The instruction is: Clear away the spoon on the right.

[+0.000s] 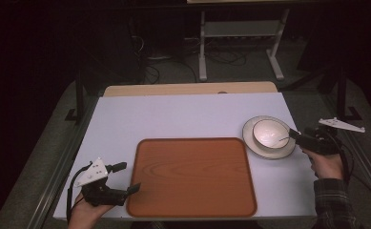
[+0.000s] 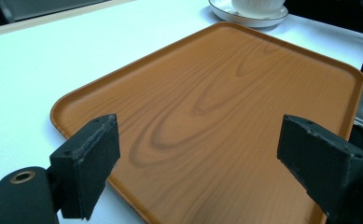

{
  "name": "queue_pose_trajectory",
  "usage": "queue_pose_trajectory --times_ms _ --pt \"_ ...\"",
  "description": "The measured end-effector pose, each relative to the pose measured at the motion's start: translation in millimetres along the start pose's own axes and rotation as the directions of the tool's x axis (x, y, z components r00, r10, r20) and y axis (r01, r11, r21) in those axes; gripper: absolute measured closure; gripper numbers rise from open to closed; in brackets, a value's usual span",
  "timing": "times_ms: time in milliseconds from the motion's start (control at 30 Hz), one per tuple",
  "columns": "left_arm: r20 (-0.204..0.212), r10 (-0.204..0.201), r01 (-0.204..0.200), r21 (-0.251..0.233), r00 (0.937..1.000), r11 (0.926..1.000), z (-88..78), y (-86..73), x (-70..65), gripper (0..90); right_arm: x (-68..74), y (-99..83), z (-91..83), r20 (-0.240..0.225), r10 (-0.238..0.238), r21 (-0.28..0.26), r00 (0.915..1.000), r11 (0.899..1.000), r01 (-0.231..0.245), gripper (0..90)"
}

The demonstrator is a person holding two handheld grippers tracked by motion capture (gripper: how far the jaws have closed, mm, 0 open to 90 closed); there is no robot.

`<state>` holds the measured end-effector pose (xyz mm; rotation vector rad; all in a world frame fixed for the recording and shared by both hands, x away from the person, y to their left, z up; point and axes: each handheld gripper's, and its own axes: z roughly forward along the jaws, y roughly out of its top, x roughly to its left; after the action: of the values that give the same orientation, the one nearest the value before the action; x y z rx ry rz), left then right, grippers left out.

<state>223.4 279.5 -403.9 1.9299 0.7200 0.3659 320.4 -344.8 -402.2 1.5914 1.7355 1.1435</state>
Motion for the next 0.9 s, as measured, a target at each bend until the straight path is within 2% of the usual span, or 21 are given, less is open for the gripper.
queue_pose_trajectory --times_ms 100,500,633,900 --pt "0.000 0.000 0.000 0.001 1.0000 1.0000 0.1 -0.1 0.0 12.9 -0.8 -3.0 4.1 -0.017 0.021 0.007 0.9996 1.000 -0.021 34.6" --pt "0.000 -0.001 0.001 0.001 1.0000 1.0000 0.2 -0.1 0.0 12.9 4.6 -10.7 19.3 -0.044 0.011 0.066 0.9990 0.998 -0.008 36.5" --pt "0.000 -0.002 0.002 0.001 1.0000 1.0000 0.3 -0.1 0.0 12.9 4.9 -11.2 21.7 -0.056 0.017 0.067 0.9983 0.998 -0.013 39.9" --pt "0.000 -0.001 0.001 0.002 1.0000 1.0000 0.4 -0.2 0.1 12.9 8.2 -9.2 20.7 -0.040 -0.003 0.053 0.9992 0.999 0.005 46.4"
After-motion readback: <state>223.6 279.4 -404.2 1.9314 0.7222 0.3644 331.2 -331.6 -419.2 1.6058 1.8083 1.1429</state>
